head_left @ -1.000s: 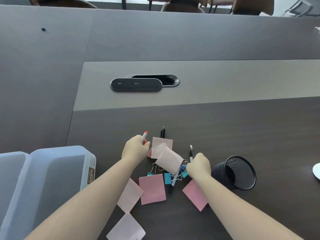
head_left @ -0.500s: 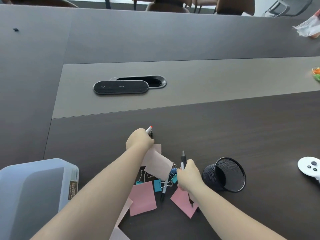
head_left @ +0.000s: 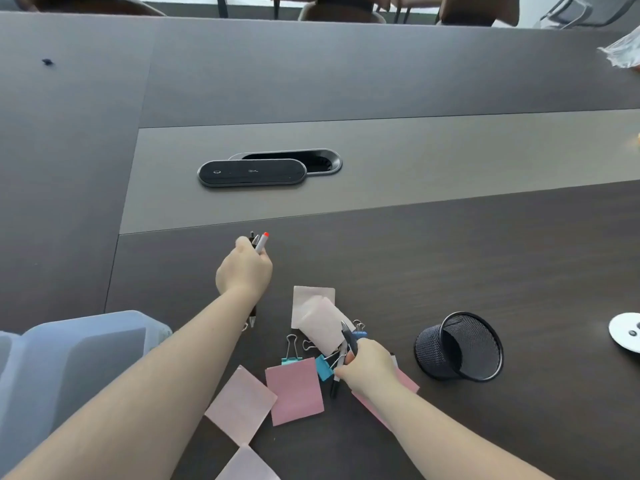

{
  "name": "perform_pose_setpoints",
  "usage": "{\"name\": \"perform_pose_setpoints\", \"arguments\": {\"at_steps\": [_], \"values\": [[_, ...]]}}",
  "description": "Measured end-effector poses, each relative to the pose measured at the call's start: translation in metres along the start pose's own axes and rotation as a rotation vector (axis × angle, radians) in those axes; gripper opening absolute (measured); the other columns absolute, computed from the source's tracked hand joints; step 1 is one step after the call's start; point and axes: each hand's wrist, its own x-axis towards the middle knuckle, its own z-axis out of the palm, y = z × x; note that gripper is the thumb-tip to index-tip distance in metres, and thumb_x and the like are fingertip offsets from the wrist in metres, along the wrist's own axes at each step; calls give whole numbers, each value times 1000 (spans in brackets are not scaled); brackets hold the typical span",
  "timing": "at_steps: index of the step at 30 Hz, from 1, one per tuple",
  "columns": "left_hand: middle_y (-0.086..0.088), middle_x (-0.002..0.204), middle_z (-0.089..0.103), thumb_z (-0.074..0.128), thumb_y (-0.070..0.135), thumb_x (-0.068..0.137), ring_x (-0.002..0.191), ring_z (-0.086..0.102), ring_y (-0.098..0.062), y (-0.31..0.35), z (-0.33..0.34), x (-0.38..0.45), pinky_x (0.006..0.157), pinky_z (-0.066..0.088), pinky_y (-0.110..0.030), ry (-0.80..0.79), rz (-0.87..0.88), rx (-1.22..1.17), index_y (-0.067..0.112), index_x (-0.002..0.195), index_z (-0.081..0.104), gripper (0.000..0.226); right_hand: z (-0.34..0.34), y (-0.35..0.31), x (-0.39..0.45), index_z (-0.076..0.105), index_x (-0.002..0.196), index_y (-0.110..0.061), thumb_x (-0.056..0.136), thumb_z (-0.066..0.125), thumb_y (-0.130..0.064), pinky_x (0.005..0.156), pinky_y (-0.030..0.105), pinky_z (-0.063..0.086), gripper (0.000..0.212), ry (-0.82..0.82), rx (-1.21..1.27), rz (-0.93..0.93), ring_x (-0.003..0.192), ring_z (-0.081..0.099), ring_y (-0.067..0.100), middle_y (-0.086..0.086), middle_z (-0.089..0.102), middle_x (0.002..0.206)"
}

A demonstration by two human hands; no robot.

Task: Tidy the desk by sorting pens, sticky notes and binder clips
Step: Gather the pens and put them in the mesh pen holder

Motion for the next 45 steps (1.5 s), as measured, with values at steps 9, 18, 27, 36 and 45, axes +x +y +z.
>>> {"name": "perform_pose_setpoints", "arguments": {"at_steps": [9,18,27,36,45], "values": [[-13,84,62,40,36,97,75,61,-35,-55,-15,-4,71,53,-40,-109,-35,-120,5,92,44,31,7,-27,-8,46,84,-15,85,54,-21,67,28,39,9,43,21,-69,86,54,25,7,64,103],[-17,80,61,46,35,95,60,49,-27,-65,-7,-23,54,37,-31,-273,-14,-76,10,79,42,30,2,-28,-22,46,89,-17,84,46,-18,70,32,42,4,23,10,-202,86,55,29,4,59,94],[-2,63,42,53,30,93,65,44,-23,-64,-23,-31,51,29,-29,-210,-59,8,12,66,34,37,-36,25,-9,46,98,-8,92,51,-20,70,29,37,14,192,-115,57,104,61,32,13,63,113],[0,66,43,51,25,92,74,48,-27,-85,-23,-39,57,33,-29,-210,-81,51,9,80,42,23,-25,35,2,56,109,0,94,49,-20,71,27,39,26,157,-4,206,107,61,32,16,66,114],[0,64,47,61,23,77,60,47,-21,-94,-9,-71,50,36,-26,-383,-21,106,15,69,43,21,-20,18,0,34,63,-16,82,51,-14,63,31,41,26,152,145,112,75,51,30,7,51,79]]}}
